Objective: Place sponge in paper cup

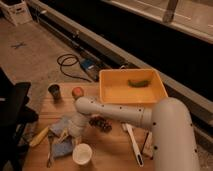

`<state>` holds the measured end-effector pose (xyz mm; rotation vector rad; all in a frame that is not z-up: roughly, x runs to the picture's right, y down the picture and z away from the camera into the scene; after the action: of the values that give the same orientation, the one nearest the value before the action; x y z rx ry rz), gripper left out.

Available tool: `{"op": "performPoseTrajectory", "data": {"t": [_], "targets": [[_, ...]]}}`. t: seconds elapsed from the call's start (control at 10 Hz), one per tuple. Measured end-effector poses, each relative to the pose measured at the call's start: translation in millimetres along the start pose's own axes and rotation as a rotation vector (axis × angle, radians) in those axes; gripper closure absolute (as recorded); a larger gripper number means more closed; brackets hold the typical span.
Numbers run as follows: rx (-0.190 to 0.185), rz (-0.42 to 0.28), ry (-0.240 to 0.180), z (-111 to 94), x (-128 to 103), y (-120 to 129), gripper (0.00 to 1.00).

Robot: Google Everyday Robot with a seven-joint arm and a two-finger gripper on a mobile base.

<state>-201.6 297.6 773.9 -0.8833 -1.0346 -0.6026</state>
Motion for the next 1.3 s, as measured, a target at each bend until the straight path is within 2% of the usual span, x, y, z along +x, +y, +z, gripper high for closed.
{"op": "performPoseTrajectory", "data": {"t": [0.5,0.8,1.3], "targets": [[-0.006,-0.004,0.006,-2,-2,1,1.00],[-0.003,0.001,0.002,-24,-21,-2,1.00],[-0.004,0.002,0.005,-27,-24,-2,1.00]]}}
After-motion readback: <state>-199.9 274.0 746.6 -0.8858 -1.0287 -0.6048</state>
